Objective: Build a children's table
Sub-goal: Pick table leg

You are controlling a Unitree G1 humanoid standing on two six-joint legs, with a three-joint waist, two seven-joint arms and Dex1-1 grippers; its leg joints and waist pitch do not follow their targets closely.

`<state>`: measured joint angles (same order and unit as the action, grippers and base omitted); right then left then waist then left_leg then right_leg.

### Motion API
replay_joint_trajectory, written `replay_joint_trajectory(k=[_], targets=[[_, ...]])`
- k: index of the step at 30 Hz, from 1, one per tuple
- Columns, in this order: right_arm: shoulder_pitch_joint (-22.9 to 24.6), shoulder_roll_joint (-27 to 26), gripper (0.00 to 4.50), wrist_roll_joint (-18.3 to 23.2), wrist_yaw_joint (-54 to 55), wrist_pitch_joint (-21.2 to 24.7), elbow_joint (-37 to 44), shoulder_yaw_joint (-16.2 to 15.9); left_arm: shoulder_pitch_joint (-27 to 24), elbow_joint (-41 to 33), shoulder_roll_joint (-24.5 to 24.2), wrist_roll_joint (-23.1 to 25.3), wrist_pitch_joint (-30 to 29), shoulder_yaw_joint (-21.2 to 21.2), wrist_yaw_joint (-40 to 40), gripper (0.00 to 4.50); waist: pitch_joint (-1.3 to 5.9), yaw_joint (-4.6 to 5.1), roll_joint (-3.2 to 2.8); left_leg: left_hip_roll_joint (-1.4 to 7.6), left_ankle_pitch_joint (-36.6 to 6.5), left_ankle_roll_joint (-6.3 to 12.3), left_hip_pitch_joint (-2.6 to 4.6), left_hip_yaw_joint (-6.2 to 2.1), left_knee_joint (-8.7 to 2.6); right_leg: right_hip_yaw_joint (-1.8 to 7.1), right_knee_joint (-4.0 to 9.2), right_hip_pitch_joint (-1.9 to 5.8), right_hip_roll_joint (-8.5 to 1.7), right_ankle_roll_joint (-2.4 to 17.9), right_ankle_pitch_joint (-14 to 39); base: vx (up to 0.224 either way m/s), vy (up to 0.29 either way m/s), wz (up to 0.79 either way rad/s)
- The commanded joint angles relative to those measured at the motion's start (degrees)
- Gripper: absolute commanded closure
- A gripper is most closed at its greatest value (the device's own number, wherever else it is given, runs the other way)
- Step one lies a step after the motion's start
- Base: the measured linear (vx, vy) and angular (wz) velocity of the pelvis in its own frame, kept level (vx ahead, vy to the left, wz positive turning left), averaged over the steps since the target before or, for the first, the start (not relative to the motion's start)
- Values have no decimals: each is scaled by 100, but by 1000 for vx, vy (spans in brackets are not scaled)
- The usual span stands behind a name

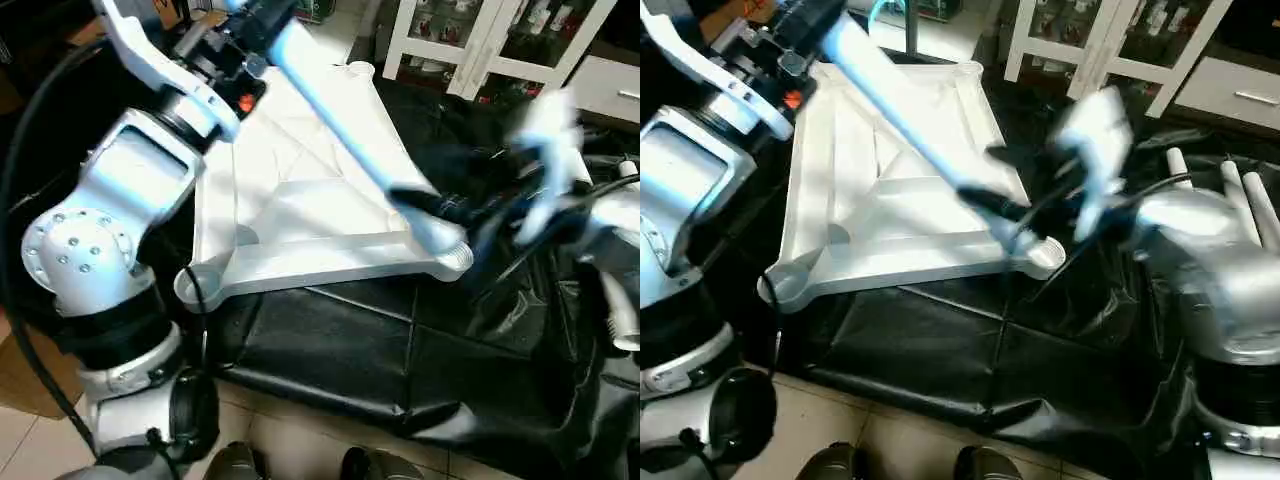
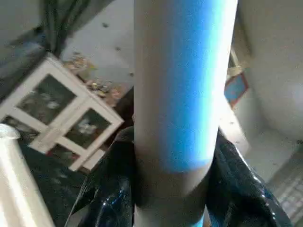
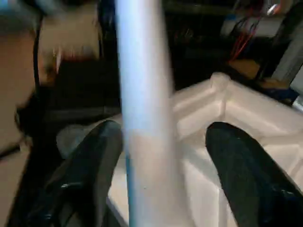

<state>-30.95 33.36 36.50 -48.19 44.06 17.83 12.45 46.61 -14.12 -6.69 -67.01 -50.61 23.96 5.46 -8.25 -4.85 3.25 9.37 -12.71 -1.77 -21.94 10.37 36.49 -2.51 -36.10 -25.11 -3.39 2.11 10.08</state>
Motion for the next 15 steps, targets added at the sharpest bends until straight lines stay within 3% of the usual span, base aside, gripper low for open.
replay_joint_trajectory(k=[1,4,6,8,10,11,12,13,15], targets=[[-157,81,85,405,261,202,-116,697,109,122,-131,121,99,-10,-129,288,467,34,-21,284,536,643,130,-122,-370,294,328,380,-378,1225,388,0,0,0],[-284,160,70,284,635,177,-440,1095,168,245,-307,117,138,25,-218,288,476,47,-14,270,541,552,130,-115,-368,282,325,384,-366,1222,425,0,0,0],[-307,193,57,178,766,146,-545,1186,193,279,-362,101,139,40,-246,288,463,50,-11,262,531,475,128,-109,-377,285,330,382,-372,1223,446,0,0,0],[306,671,33,-481,679,-168,-708,1053,422,355,-530,-106,158,124,-354,288,443,25,1,264,498,410,139,-94,-380,297,349,373,-361,1158,423,0,0,0],[629,726,20,-669,693,-273,-724,988,530,377,-536,-236,177,161,-384,288,421,2,-12,273,463,364,164,-92,-393,304,351,359,-370,1189,354,0,0,0],[722,705,9,-716,729,-313,-752,987,566,369,-541,-276,185,171,-404,288,422,38,9,261,466,367,113,-112,-398,293,330,403,-379,1251,261,0,0,0],[958,644,2,-820,843,-409,-830,994,658,349,-565,-379,212,190,-463,288,396,52,26,275,388,393,105,-107,-406,302,361,395,-402,1248,338,0,0,0],[1114,588,0,-907,916,-528,-918,1021,729,322,-571,-500,229,218,-496,288,378,58,3,274,336,387,107,-116,-412,297,360,387,-413,1283,429,0,0,0],[1208,557,0,-947,972,-606,-979,1039,774,311,-579,-577,246,232,-525,289,378,77,28,273,257,382,106,-113,-414,296,369,395,-412,1297,523,0,0,0]])
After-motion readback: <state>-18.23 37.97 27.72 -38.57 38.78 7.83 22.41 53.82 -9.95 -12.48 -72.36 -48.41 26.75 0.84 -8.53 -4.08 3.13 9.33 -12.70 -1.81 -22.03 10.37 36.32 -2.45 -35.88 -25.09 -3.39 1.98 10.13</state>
